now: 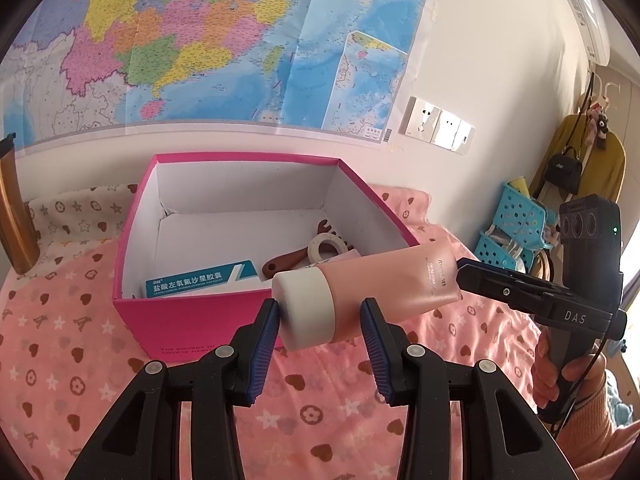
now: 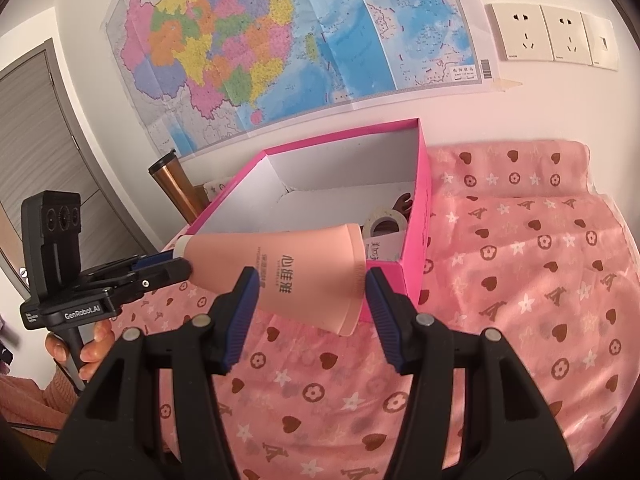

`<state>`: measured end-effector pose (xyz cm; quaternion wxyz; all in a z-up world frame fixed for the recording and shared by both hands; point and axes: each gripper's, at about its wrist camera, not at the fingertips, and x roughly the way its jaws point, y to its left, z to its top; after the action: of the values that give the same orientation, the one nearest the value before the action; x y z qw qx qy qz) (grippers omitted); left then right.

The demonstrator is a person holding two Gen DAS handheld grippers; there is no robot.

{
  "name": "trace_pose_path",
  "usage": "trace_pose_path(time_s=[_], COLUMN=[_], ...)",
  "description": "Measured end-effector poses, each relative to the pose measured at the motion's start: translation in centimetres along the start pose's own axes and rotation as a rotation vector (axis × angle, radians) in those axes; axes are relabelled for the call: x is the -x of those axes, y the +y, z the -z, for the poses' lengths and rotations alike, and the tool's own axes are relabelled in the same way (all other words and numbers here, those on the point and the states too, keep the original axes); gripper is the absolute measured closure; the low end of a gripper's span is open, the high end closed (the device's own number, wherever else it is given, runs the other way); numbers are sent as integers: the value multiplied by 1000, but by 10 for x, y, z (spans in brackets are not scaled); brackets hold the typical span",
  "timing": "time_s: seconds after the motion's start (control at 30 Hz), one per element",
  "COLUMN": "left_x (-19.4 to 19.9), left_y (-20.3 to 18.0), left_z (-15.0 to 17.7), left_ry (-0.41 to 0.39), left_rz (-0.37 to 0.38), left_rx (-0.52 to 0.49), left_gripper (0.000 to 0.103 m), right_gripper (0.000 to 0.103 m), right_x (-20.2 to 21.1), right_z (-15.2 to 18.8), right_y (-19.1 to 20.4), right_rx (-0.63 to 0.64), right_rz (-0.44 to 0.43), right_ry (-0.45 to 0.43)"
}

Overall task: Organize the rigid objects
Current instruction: 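Lower the pink tube into the magenta box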

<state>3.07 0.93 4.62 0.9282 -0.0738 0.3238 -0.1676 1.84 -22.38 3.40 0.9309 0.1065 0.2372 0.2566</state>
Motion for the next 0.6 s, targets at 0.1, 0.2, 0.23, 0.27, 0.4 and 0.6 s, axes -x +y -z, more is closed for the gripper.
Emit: trace_pose_path(time_s=[0.1, 0.2, 0.23, 0.27, 0.4, 0.6], left_x=[0, -1, -1, -2, -3, -4], left_y=[0, 0, 0, 0, 0, 1], left_z=[0, -2, -2, -3, -4, -7], left_ry=[-1, -2, -3, -3, -3, -7], left_rz=[0, 0, 0, 0, 0, -3], left_rx=[1, -3, -3, -3, -3, -6], left_gripper=[61, 61, 61, 61, 61, 61], right_gripper=[45, 45, 45, 45, 45, 45], right_x=[-1, -1, -1, -1, -1, -2], right_z=[-1, -1, -1, -1, -3, -4], right_y=[1, 0, 0, 0, 0, 0], right_rx=[0, 4, 4, 5, 5, 6], right_rz=[1, 3, 2, 2, 4, 2], right_ry=[-1, -1, -2, -3, -6, -10])
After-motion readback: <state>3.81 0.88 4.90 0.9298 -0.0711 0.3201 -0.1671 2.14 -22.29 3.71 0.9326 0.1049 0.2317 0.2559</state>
